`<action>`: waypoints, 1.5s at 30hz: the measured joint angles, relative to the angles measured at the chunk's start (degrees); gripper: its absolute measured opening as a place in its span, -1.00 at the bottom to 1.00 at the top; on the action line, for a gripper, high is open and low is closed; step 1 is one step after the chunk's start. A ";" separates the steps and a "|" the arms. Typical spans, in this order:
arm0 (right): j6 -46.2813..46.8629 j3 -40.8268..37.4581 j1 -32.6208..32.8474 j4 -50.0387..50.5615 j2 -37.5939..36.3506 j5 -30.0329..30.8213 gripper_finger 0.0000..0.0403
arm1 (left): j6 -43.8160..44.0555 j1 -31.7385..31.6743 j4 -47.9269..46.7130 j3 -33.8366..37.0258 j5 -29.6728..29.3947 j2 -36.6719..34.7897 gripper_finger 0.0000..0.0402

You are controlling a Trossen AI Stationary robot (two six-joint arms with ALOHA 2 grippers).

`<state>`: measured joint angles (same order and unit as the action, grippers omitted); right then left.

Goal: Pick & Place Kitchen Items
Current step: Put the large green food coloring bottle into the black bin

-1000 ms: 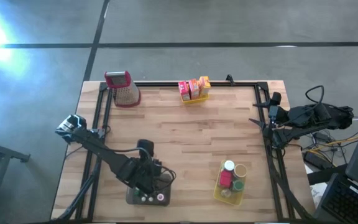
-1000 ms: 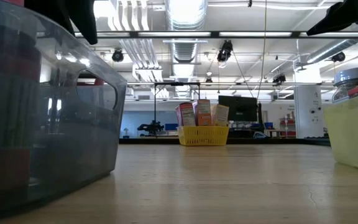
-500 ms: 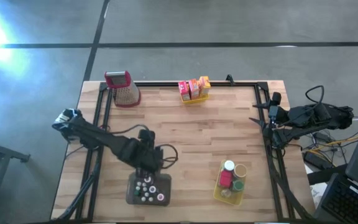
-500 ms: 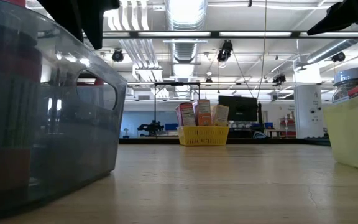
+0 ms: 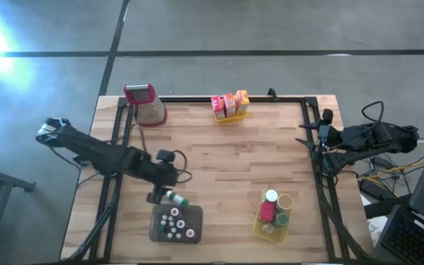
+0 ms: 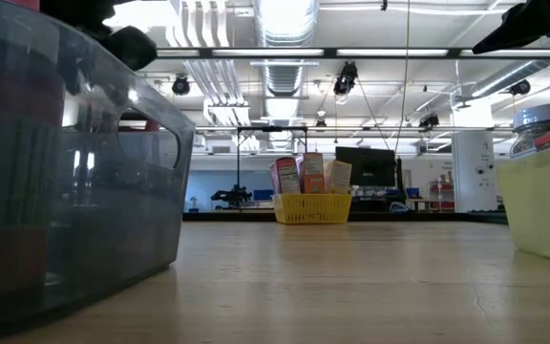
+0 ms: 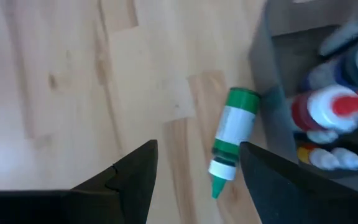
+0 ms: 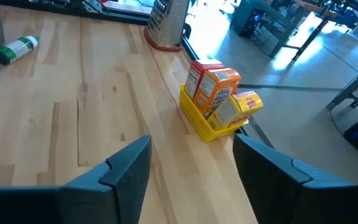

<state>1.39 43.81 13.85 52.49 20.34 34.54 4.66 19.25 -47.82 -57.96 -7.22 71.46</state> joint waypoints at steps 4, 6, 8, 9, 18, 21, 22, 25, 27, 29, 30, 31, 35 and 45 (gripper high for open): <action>-0.02 0.00 -0.02 0.00 -0.01 0.00 0.10 | -1.45 -0.73 3.48 6.68 2.30 -6.48 0.15; 0.00 0.00 -0.02 0.00 -0.02 0.00 0.12 | -1.63 -1.30 5.06 9.36 3.63 -9.16 0.15; -0.06 0.00 -0.02 0.00 -0.02 0.00 0.14 | -2.13 -2.06 6.90 11.86 5.15 -11.51 0.15; -0.01 0.00 -0.02 0.00 0.00 0.00 0.16 | -2.71 -2.49 8.00 13.01 5.98 -12.54 0.15; 0.04 0.00 -0.01 0.00 -0.01 0.00 0.32 | -6.61 -9.96 17.65 20.19 17.87 -15.82 0.15; -0.04 0.00 0.00 0.00 0.00 0.00 0.36 | -6.46 -13.11 21.16 21.61 21.92 -15.36 0.15; 0.03 0.00 -0.02 0.00 -0.01 0.00 0.37 | -6.46 -13.84 21.80 21.91 22.91 -14.99 0.15; -0.06 0.00 -0.02 0.00 0.00 0.00 0.42 | -6.44 -14.43 23.86 22.41 24.20 -13.80 0.15; 0.04 0.00 -0.02 0.00 0.00 0.00 0.45 | -6.08 -14.62 23.94 22.39 24.41 -13.48 0.15; -0.07 0.00 -0.02 0.00 0.00 0.00 0.49 | -5.47 -14.78 24.13 22.31 23.90 -13.30 0.15; 0.00 0.00 -0.01 0.00 -0.01 0.00 0.50 | -5.02 -14.80 24.34 22.30 23.55 -13.21 0.15; 0.02 0.00 -0.01 0.00 -0.01 0.00 0.52 | -4.43 -14.80 24.32 22.30 23.44 -13.17 0.15; 0.04 0.00 0.00 0.00 0.00 0.00 0.59 | 2.21 -14.78 23.59 22.52 22.84 -13.35 0.15; -0.01 0.00 0.00 0.00 -0.02 0.00 0.77 | -0.23 -14.75 23.66 22.63 21.22 -11.98 0.15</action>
<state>1.37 43.81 13.85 52.49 20.32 34.54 4.43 4.51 -24.16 -35.33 14.00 59.48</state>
